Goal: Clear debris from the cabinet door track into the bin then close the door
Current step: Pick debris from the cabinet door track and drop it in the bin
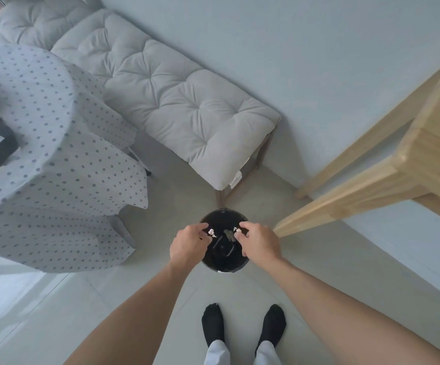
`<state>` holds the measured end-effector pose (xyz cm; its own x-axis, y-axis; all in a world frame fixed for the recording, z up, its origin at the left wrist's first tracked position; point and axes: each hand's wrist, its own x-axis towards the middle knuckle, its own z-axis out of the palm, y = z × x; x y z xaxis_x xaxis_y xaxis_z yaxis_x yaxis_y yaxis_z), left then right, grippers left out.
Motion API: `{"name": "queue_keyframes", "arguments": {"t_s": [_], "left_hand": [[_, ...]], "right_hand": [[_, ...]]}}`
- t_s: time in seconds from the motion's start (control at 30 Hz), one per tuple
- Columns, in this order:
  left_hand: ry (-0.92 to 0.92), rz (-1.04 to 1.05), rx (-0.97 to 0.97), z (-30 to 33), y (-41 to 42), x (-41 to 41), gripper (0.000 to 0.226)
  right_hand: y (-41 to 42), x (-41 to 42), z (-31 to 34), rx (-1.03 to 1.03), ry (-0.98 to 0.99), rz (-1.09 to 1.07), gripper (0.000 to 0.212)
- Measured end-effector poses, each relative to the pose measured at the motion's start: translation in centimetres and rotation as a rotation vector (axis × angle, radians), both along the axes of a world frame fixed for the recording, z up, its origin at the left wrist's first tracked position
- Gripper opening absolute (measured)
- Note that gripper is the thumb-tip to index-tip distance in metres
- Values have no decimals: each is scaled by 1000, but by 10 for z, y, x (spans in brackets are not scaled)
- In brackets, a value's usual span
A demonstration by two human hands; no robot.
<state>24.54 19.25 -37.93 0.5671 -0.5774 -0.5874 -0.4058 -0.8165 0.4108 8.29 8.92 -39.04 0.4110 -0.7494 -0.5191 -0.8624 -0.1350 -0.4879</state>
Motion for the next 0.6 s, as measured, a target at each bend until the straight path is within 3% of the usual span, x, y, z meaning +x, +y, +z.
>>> {"name": "queue_keyframes", "arguments": {"t_s": [0.27,0.6], "left_hand": [[15,12,-38,40,9,4,43],[-18,-57,-243,184,-20,-14,63]], "right_hand": [[5,-20,41,-5,-19,-23,50],[-3,-51,190,-176,-221,-191,49]]}}
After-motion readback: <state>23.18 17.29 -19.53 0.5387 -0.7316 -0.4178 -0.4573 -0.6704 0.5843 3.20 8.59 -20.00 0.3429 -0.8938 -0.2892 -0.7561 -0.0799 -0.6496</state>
